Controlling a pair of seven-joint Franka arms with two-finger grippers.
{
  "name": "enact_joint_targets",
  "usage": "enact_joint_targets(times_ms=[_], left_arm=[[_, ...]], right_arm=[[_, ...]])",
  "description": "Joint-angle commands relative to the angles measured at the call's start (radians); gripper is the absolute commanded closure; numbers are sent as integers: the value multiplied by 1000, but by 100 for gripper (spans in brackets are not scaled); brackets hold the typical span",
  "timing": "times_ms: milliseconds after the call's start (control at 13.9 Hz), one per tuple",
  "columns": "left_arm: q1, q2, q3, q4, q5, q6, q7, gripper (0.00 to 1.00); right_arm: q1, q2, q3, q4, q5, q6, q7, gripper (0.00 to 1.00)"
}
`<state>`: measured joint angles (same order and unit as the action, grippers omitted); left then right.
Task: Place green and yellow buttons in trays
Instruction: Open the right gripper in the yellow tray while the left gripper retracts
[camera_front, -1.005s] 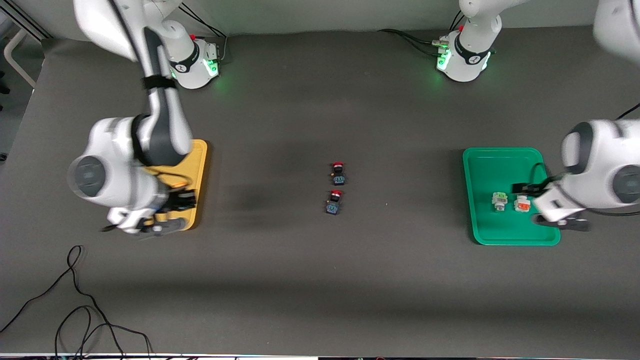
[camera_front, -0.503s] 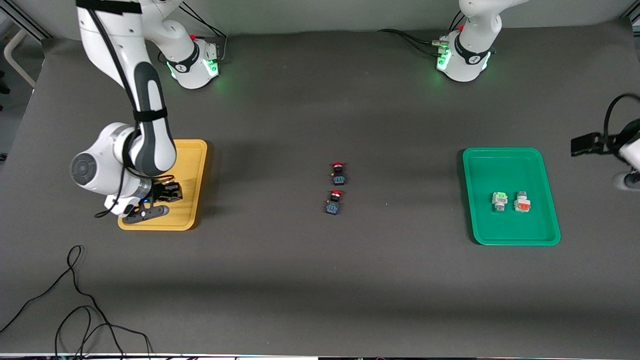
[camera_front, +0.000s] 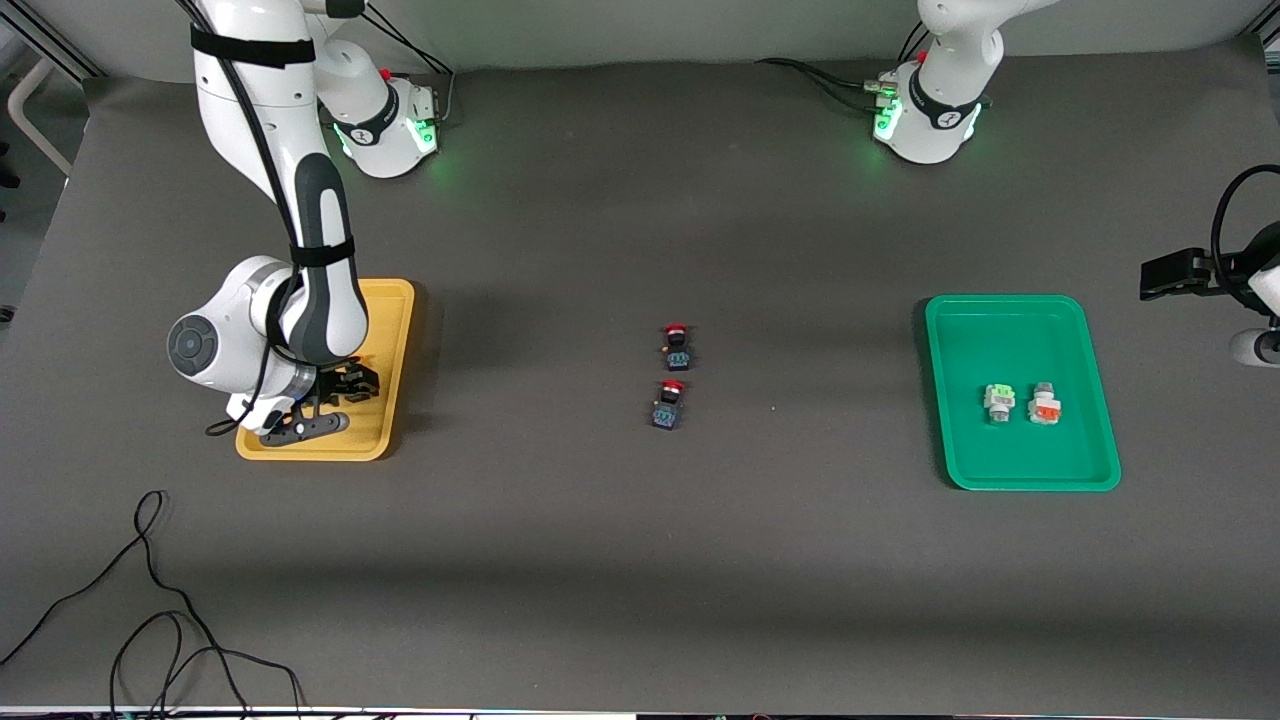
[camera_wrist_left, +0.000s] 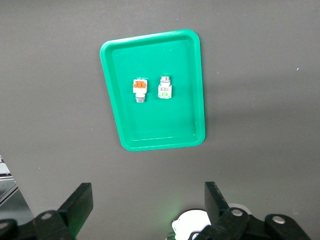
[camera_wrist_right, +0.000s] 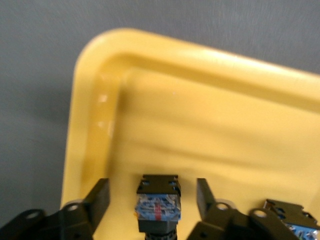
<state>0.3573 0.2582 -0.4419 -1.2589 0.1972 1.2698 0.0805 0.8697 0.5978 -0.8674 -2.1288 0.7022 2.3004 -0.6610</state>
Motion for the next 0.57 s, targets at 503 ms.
enact_joint_targets(times_ms=[503], left_arm=[[-33, 3, 40, 24, -67, -24, -18, 1]], right_arm=[[43, -59, -88, 363, -222, -456, 346, 0]])
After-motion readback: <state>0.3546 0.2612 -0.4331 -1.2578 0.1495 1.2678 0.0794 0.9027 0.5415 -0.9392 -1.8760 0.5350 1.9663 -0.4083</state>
